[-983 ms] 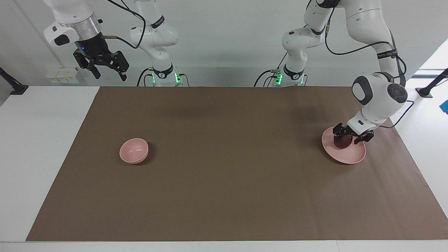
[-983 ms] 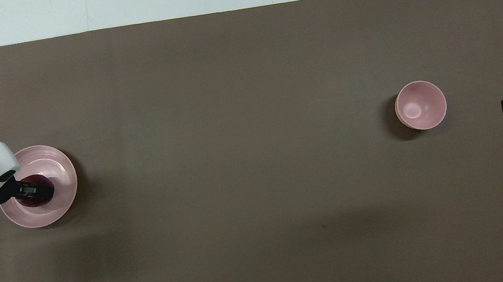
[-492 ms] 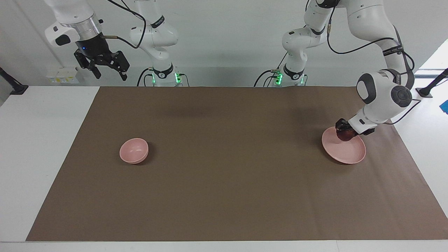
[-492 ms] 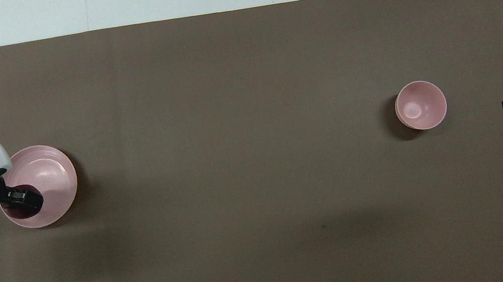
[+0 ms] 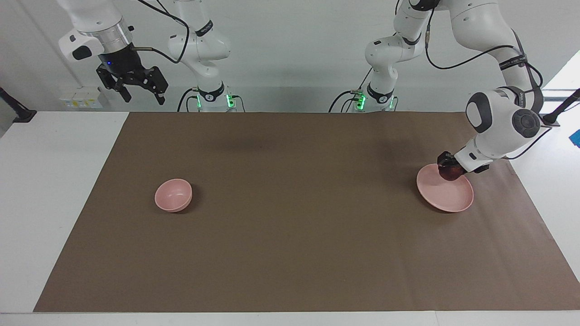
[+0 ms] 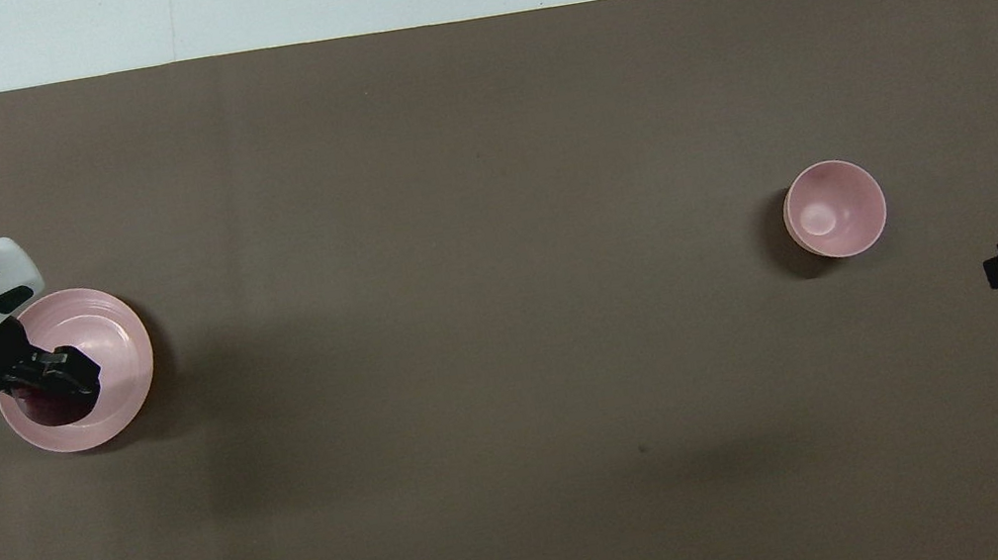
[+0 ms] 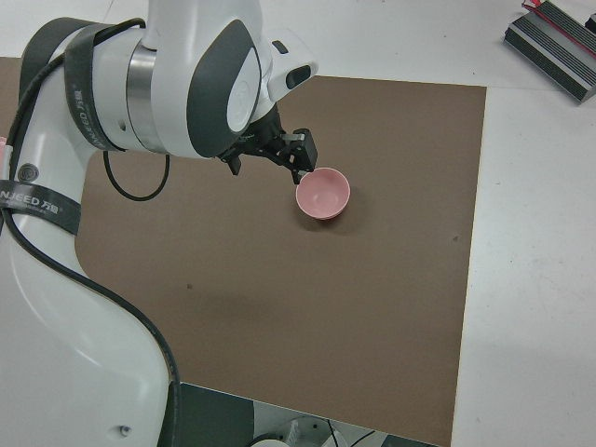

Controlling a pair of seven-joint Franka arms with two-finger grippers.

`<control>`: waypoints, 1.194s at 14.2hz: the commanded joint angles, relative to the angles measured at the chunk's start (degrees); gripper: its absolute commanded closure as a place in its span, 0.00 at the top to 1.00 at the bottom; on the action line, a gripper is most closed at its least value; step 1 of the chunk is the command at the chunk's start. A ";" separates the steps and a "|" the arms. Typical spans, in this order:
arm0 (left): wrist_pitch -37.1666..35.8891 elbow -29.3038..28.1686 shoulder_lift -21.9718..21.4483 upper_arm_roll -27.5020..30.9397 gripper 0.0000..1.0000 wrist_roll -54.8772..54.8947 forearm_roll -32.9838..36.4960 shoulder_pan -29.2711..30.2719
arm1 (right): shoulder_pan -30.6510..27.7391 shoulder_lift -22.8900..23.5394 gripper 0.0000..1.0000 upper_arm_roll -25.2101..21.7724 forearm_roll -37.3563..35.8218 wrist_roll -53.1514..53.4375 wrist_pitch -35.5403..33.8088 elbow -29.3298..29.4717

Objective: Move apple from plate to bowl
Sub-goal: 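Lift the apple with the left gripper while the right gripper reaches toward it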

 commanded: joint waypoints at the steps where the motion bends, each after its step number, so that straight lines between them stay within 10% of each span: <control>1: -4.89 5.16 2.61 0.47 0.00 -3.49 0.90 -4.66 | -3.24 -3.29 1.00 -0.33 6.75 -5.31 1.26 -7.04; 17: -4.81 7.81 4.54 -0.58 0.00 -53.22 -54.18 -15.22 | -2.98 3.92 1.00 -0.33 36.44 -13.85 11.02 -20.49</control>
